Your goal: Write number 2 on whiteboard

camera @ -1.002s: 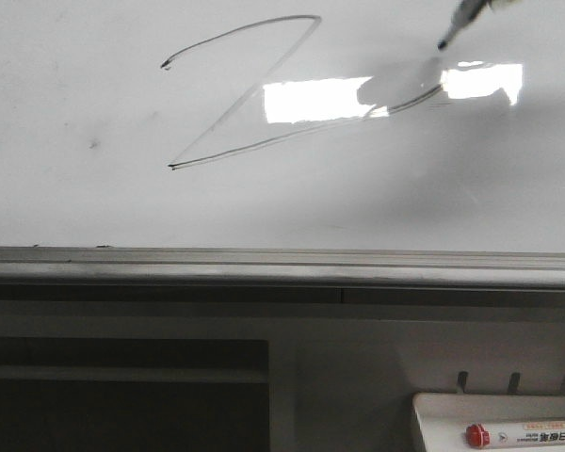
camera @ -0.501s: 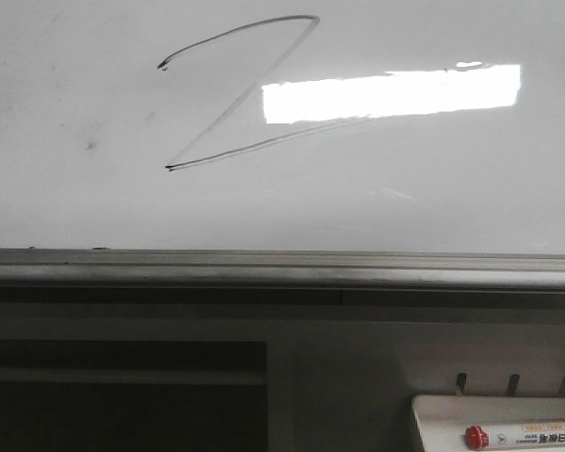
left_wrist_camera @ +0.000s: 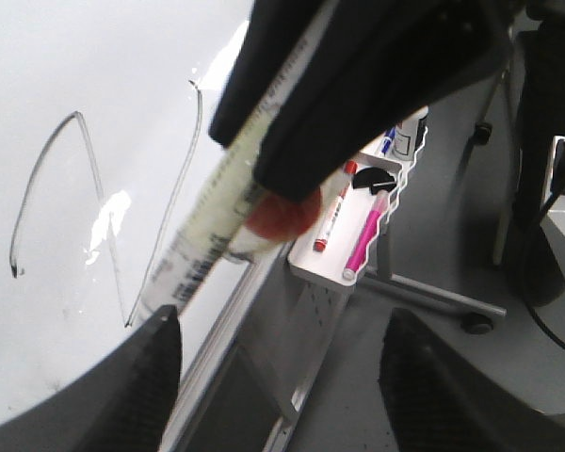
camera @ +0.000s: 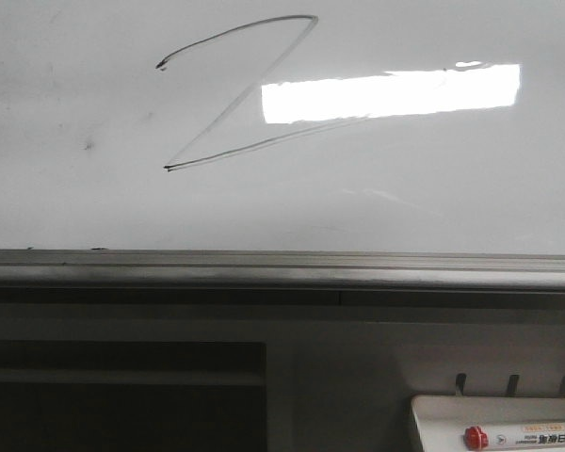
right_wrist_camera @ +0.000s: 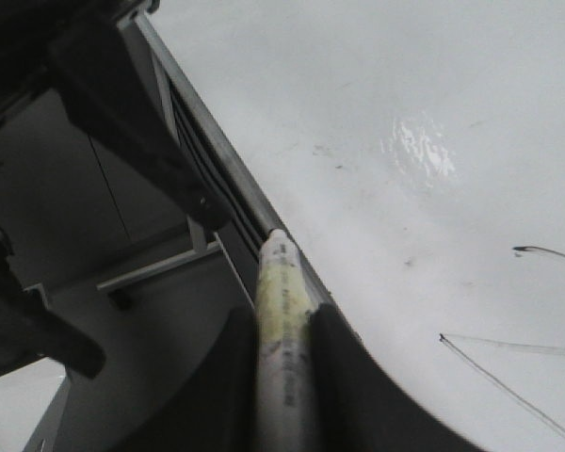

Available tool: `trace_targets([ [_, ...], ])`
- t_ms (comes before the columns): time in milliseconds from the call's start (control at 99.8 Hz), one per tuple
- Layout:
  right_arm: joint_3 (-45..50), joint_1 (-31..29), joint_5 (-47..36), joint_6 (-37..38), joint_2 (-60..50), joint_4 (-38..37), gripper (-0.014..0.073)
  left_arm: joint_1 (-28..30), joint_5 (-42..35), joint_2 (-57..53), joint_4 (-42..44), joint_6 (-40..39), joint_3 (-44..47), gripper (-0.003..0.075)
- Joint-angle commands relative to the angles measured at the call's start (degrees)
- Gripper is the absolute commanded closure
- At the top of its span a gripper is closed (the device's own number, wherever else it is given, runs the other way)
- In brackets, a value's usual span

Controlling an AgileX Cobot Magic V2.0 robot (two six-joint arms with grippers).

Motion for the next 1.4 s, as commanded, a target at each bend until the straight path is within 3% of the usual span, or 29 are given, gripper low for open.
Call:
trace_targets([
  [0,-1.64,1.6,-2.81,-2.19,-0.13,-0.4,0.0657,-0.44,-5.13,0.1,-1.62,0.08,-2.21,0.0321],
  [210,-1.64,5.82,-5.2,-3.58,1.51,-1.31,0.0657,-0.44,-4.05,1.03,-2.03,1.63,-2.21,0.0321],
  [391,-1.64,5.85,-5.44,-3.58,1.51,-2.69,0.0657,-0.44,2.4,2.44,-2.29,1.63,-2.21,0.0321],
  [531,-1.64,5.85,-5.36,-3.58,1.51,-2.69,0.0657,-0.44,3.05,2.43,-2.58,1.63,-2.21,0.0327],
  [671,-1.64,6.24,-5.36,-3.58,1.51,-2.69,0.0657,-0.44,3.05,2.43,-2.79,1.63,-2.21,0.0442],
  [892,-1.64,7.96,-5.36,-3.58,1.51,-2.69,0.0657,-0.44,2.24,2.43,-2.79,1.63,-2.21,0.0743],
  [1122,-1.64,8.08,-5.36,-3.58,1.51,-2.83,0.0644,-0.44,2.14,2.56,-2.81,1.63,-2.21,0.0741],
  [1212,-1.64,8.08,-5.06,-3.58,1.51,-4.12,0.0536,-0.44,2.14,2.56,-2.81,1.63,-2.21,0.0741],
  [1312,-1.73,8.08,-4.83,-3.58,1.51,-6.18,0.026,-0.44,2.14,2.56,-2.91,1.51,-2.21,0.0741],
  [1393,-1.73,8.08,-4.83,-3.58,0.47,-7.69,0.0088,-0.44,2.14,2.56,-2.91,1.17,-2.21,0.0741],
])
